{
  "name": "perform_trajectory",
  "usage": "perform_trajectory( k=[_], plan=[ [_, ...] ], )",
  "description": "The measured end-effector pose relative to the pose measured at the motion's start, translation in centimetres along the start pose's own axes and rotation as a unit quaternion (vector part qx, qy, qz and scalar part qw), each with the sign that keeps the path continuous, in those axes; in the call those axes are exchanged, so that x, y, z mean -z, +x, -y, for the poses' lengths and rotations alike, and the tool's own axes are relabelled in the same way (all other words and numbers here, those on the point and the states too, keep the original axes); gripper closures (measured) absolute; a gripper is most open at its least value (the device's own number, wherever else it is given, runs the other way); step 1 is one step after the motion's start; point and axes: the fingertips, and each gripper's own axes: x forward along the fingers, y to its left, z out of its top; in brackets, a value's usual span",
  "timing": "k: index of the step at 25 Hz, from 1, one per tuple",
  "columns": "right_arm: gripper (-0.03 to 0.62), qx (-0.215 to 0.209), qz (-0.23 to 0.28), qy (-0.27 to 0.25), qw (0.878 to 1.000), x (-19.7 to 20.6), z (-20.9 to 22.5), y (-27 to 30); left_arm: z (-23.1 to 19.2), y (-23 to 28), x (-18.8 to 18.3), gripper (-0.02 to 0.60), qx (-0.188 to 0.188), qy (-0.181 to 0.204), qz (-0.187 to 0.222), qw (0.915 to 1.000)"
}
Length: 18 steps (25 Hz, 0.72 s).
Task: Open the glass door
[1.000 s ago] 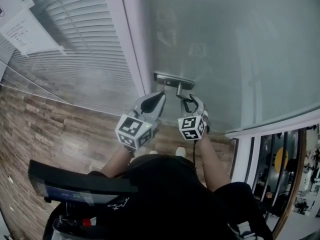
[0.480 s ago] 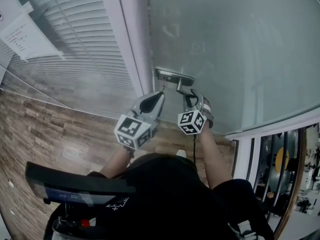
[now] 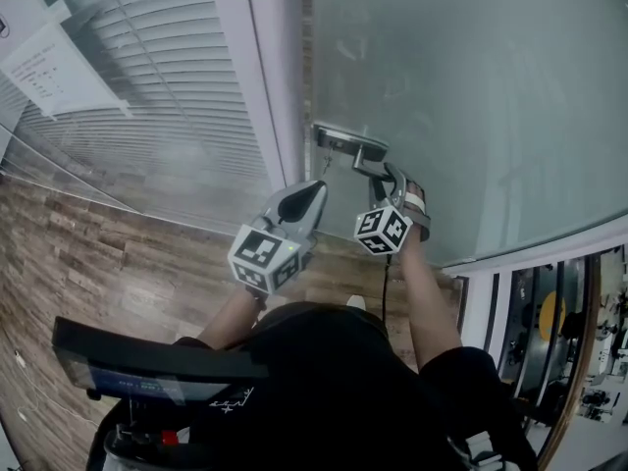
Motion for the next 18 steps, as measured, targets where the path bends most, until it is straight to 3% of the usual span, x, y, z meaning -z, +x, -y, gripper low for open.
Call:
perform_trajectory(
  k=[7, 13, 18],
  plan=[
    [0.408, -0.012, -0.004, 0.036, 0.999, -0.3, 0.8, 0.6, -0.7, -0.6, 0.0, 0.580, 0.003, -0.002, -0.002, 1.0000],
    [0.411, -0.066, -0.002, 0.054, 0.996, -0.3, 1.1, 1.2, -0.5, -0.9, 0.3, 0.580, 0.019, -0.007, -0.007, 0.9998],
    [0.413, -0.067, 0.005, 0.064, 0.996, -0.3, 1.7, 2.2, -0.4, -0.2, 1.4, 0.580, 0.024, -0.014, -0.018, 0.9994]
  ],
)
